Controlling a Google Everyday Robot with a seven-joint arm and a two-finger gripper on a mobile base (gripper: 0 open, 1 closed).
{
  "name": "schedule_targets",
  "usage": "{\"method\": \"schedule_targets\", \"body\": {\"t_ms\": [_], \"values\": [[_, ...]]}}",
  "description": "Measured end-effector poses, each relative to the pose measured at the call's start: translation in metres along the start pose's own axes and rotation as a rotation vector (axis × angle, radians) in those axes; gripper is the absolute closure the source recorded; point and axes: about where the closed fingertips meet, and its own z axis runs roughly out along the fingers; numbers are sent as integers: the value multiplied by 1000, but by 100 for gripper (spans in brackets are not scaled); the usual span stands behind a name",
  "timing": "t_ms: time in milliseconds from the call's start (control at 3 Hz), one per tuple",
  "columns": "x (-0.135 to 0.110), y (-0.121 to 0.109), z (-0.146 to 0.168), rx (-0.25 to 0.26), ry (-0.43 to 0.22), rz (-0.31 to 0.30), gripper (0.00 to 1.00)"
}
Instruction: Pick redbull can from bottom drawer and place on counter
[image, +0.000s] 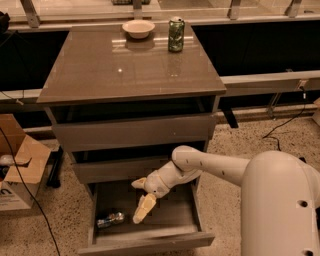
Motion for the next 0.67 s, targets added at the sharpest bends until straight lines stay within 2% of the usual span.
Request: {"method": "schedule_targets", "body": {"t_ms": [333,667], "values": [[21,-15,24,23,-61,26,0],[63,-38,60,66,-131,62,0]]}}
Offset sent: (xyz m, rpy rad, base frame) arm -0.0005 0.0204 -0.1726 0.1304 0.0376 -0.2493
